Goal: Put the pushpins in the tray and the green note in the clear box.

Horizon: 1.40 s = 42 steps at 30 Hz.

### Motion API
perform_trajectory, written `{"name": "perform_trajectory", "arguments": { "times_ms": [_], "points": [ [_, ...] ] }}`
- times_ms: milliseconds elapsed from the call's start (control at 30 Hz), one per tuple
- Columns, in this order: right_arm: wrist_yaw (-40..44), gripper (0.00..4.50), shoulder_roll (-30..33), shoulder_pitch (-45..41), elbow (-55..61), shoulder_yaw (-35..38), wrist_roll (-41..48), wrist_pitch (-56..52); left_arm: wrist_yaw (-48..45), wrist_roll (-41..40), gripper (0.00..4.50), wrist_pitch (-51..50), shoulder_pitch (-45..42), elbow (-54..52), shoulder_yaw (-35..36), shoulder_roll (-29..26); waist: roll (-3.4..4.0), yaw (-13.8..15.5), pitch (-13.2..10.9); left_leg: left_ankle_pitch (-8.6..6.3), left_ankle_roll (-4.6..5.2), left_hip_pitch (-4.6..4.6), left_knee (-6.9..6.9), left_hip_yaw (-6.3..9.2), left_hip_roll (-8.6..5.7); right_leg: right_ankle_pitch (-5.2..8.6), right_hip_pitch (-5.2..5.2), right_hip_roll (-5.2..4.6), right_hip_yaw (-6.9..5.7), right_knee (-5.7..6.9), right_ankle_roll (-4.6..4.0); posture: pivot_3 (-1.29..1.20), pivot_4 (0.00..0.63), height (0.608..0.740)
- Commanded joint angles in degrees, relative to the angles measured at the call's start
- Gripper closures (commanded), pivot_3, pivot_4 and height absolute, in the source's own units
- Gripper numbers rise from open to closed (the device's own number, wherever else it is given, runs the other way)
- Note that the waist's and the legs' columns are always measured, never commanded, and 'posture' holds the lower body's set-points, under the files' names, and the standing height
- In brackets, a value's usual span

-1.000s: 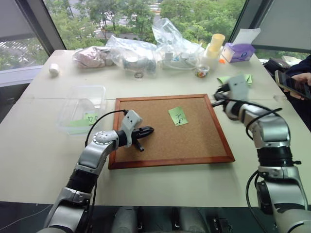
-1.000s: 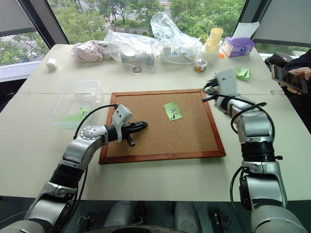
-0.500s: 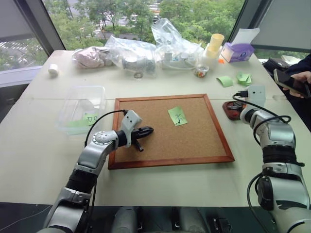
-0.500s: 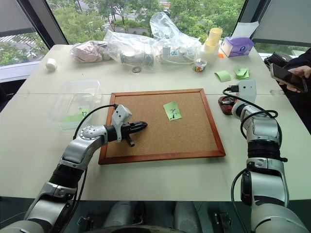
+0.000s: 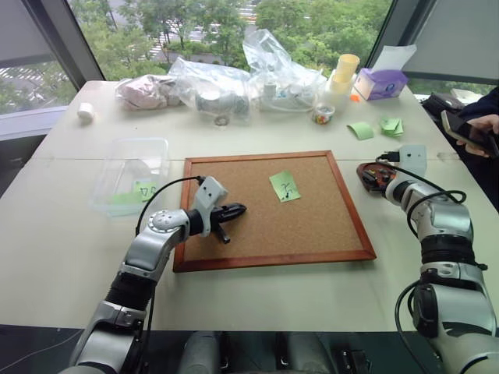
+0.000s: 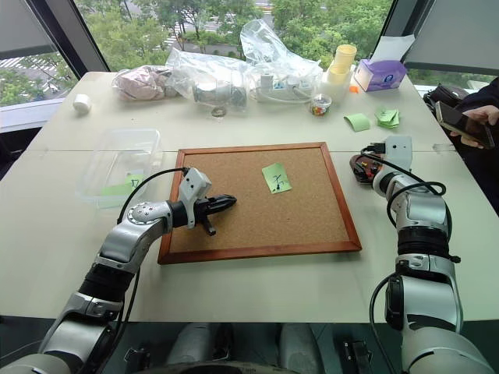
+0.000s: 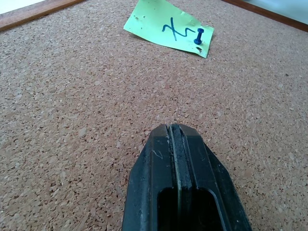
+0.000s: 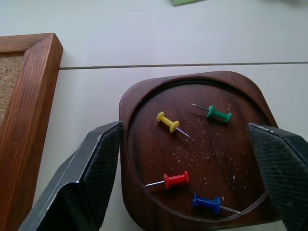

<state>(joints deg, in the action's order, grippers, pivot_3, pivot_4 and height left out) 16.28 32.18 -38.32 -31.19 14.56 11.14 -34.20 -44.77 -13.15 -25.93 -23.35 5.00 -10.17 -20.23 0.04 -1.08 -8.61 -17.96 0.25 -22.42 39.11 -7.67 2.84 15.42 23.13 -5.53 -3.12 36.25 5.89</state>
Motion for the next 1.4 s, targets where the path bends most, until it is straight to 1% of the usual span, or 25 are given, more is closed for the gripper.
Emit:
{"name": "perform_trajectory", "arguments": {
  "times_ms": [33, 133, 333, 433, 500, 667, 800, 833, 900, 1333, 1400],
  "points": [
    [1.35, 0.62, 1.33, -0.03, 7.87, 1.13, 1.64, -1.57, -0.32, 1.45, 4.5, -2.87, 2.8, 3.14, -2.4, -0.42, 0.0, 0.0, 0.0, 0.0, 0.0, 0.0, 0.0, 0.0, 0.0, 0.0, 0.0, 0.0, 0.0, 0.0, 0.0, 0.0, 0.15, 0.74],
    [3.89, 0.62, 1.17, 0.69, 13.99, -0.37, 2.93, -4.42, -0.36, 1.45, 4.5, -2.8, 2.69, 3.29, -2.43, -0.35, 0.01, 0.0, 0.0, 0.0, 0.0, 0.0, 0.0, 0.01, 0.01, 0.0, 0.0, 0.0, 0.0, 0.0, 0.0, 0.0, 0.15, 0.74],
    [12.67, 0.62, -0.92, 4.55, 28.94, -5.96, 9.07, -12.62, -0.5, 1.41, 4.5, -2.81, 2.51, 3.41, -2.49, -0.24, 0.01, 0.06, 0.01, 0.0, 0.0, 0.0, 0.0, 0.04, 0.02, 0.0, 0.0, 0.0, 0.0, 0.0, 0.0, 0.0, 0.15, 0.74],
    [15.24, 0.62, -2.09, 6.89, 33.69, -9.19, 10.31, -12.95, -0.52, 1.42, 4.5, -2.8, 2.34, 3.56, -2.49, -0.15, 0.01, 0.11, 0.01, -0.01, 0.01, 0.0, 0.0, 0.06, 0.03, 0.0, 0.0, 0.0, 0.0, 0.0, 0.0, 0.0, 0.15, 0.74],
    [16.91, 0.62, -3.16, 8.8, 36.45, -12.87, 10.01, -11.75, -0.53, 1.47, 4.5, -2.78, 2.27, 3.58, -2.52, -0.14, 0.0, 0.13, 0.0, -0.01, 0.02, 0.0, 0.0, 0.06, 0.02, 0.0, 0.0, -0.01, 0.0, 0.0, 0.0, 0.0, 0.15, 0.74],
    [18.62, 0.62, -4.92, 11.01, 37.17, -18.7, 7.71, -8.18, -0.44, 1.5, 4.5, -2.87, 2.36, 3.33, -2.43, -0.26, 0.0, 0.12, 0.0, -0.02, 0.04, 0.0, 0.0, 0.08, 0.01, 0.0, 0.0, -0.01, -0.01, 0.0, 0.0, 0.0, 0.15, 0.74],
    [18.97, 0.62, -5.52, 10.88, 36.34, -19.83, 6.84, -5.99, -0.41, 1.48, 4.5, -2.97, 2.67, 3.05, -2.29, -0.53, 0.0, 0.14, 0.0, -0.03, 0.05, -0.01, 0.0, 0.08, 0.01, 0.0, 0.0, -0.02, -0.01, -0.01, 0.0, 0.0, 0.15, 0.74],
    [18.97, 1.16, -5.67, 10.95, 36.21, -20.08, 6.6, -5.61, -0.41, 1.46, 4.5, -3.0, 2.82, 2.91, -2.26, -0.59, 0.0, 0.11, 0.0, -0.03, 0.05, -0.01, 0.0, 0.08, 0.01, 0.0, 0.0, -0.02, -0.01, -0.01, 0.0, 0.0, 0.15, 0.74],
    [18.81, 1.93, -5.92, 10.98, 35.75, -20.48, 5.96, -5.0, -0.37, 1.44, 4.5, -3.05, 3.01, 2.72, -2.23, -0.68, 0.0, 0.05, 0.0, -0.03, 0.05, -0.01, 0.01, 0.08, 0.01, 0.0, 0.0, -0.01, -0.01, -0.01, 0.0, 0.0, 0.15, 0.74],
    [18.77, 1.93, -7.81, 11.01, 30.61, -20.49, 4.09, -3.31, -0.01, 1.3, 4.5, -3.45, 3.51, 1.88, -2.3, -0.67, 0.0, 0.02, 0.0, -0.03, 0.05, -0.01, 0.0, 0.07, 0.01, 0.0, 0.01, -0.01, -0.01, -0.01, 0.0, 0.0, 0.15, 0.74],
    [18.94, 2.48, -7.87, 11.07, 29.95, -20.41, 3.86, -2.93, 0.03, 1.3, 4.5, -3.51, 3.55, 1.79, -2.29, -0.66, 0.0, 0.0, 0.0, -0.03, 0.05, -0.01, 0.0, 0.07, 0.01, 0.0, 0.01, -0.01, -0.01, -0.01, 0.0, 0.0, 0.15, 0.74]
  ]
}}
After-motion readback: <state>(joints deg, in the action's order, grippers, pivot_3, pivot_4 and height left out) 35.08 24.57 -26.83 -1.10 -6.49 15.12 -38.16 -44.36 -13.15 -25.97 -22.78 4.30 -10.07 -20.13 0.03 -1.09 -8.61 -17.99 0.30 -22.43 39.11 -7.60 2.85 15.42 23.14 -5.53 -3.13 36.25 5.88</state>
